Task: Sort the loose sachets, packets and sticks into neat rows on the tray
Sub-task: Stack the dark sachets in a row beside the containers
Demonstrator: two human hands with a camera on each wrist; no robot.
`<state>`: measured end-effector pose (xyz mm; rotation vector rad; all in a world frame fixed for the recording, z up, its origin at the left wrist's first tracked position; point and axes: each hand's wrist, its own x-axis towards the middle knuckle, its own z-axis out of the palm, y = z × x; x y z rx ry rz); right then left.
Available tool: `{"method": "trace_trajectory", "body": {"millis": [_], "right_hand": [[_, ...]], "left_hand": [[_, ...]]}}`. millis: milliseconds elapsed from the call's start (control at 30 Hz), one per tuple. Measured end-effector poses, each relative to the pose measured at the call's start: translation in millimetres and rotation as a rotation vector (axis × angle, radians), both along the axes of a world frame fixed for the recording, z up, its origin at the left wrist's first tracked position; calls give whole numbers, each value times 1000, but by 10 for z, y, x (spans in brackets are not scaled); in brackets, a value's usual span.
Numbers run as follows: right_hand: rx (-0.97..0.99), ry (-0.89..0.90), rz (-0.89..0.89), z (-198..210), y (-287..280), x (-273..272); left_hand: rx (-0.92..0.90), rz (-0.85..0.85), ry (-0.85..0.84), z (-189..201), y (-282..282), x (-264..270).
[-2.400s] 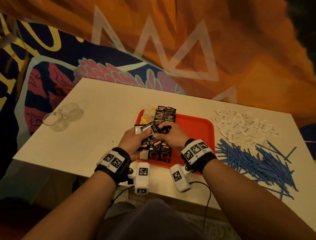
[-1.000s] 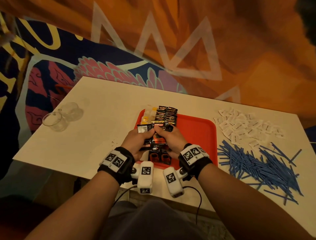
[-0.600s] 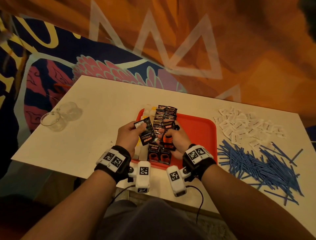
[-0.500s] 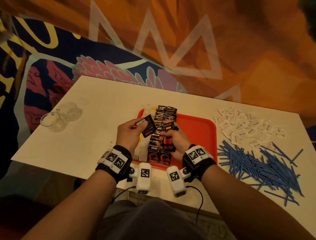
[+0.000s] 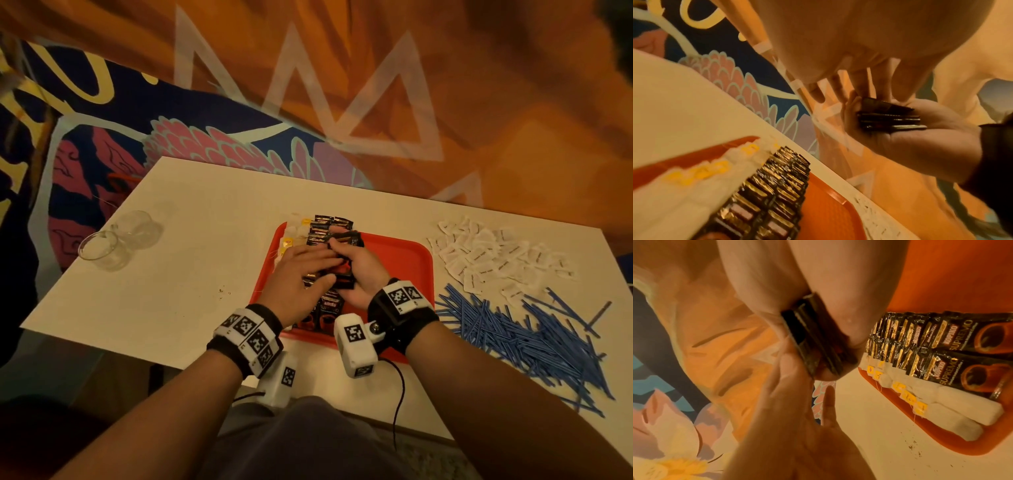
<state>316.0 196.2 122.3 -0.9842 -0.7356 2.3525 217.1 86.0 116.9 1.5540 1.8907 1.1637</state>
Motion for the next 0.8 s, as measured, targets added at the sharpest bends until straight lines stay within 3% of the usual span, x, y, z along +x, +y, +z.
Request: {"method": "trace_trajectory", "body": {"millis": [100, 167, 233, 333, 467, 533, 600, 667, 733, 800], "right_hand": [[26, 17, -22, 48, 15, 23], [115, -10, -18, 73, 12, 22], [199, -27, -18, 92, -16, 0], [237, -59, 43, 60, -38, -17], [344, -129, 186, -11, 0, 33], [653, -309, 281, -25, 49, 79], [1125, -560, 341, 26, 87, 141], [1506, -677, 470, 137, 68, 161], [1703, -792, 682, 227, 23, 136], [1780, -890, 829, 218, -7, 86]], "left_hand": [[100, 261, -205, 39, 67, 53], [-35, 409, -423, 54, 149, 33], [-223, 373, -749, 82, 197, 13], [-313, 248, -1146, 165, 198, 9], [-332, 220, -1083, 169, 172, -18], [-336, 297, -1014, 157, 160, -33], [-323, 375, -968, 130, 151, -48], [-309, 408, -954, 96, 138, -58], [-300, 401, -967, 95, 131, -38], [-265, 339, -971, 132, 134, 18]]}}
